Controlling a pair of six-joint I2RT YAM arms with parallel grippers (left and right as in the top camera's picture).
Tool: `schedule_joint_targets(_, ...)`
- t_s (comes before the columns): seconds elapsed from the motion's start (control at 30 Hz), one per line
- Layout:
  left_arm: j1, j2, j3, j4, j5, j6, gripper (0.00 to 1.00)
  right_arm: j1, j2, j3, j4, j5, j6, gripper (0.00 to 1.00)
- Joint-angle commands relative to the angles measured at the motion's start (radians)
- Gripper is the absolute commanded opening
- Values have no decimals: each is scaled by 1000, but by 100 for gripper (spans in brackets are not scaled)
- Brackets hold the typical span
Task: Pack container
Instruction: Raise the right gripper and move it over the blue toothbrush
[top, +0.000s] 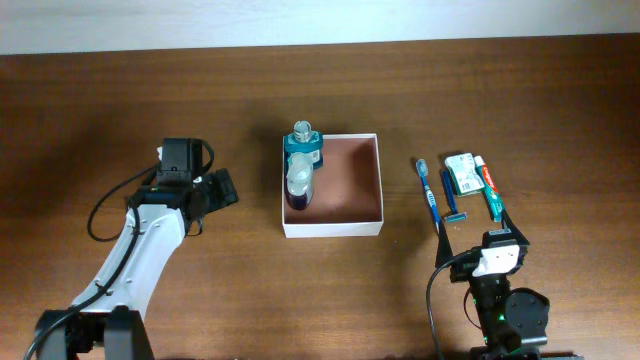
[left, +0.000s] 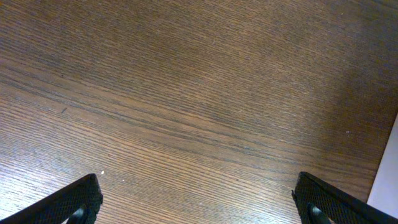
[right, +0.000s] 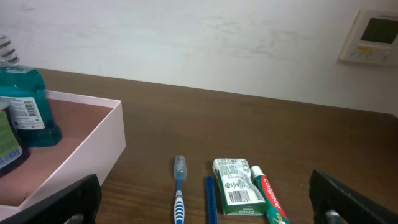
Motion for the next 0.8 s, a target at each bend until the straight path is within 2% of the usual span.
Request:
schedule_joint_targets(0.0, 3, 7, -7, 0, -14, 19, 99, -8, -10, -5, -4, -6, 1, 98)
schedule_joint_targets(0.13, 3, 7, -7, 0, -14, 19, 99, -8, -11, -5, 13, -47, 6, 98)
schedule_joint_targets(0.27, 3, 7, -7, 0, -14, 19, 99, -8, -11, -4, 19, -207, 22, 98)
schedule_joint_targets(0.37, 3, 7, -7, 0, -14, 19, 99, -8, -10, 32, -11, -222, 88, 98)
schedule_joint_targets(0.57, 3, 7, -7, 0, -14, 19, 100, -8, 65, 303, -207, -196, 140, 98)
schedule_joint_targets(0.77, 3, 7, -7, 0, -14, 19, 100, -8, 353, 737, -573, -73, 139, 98)
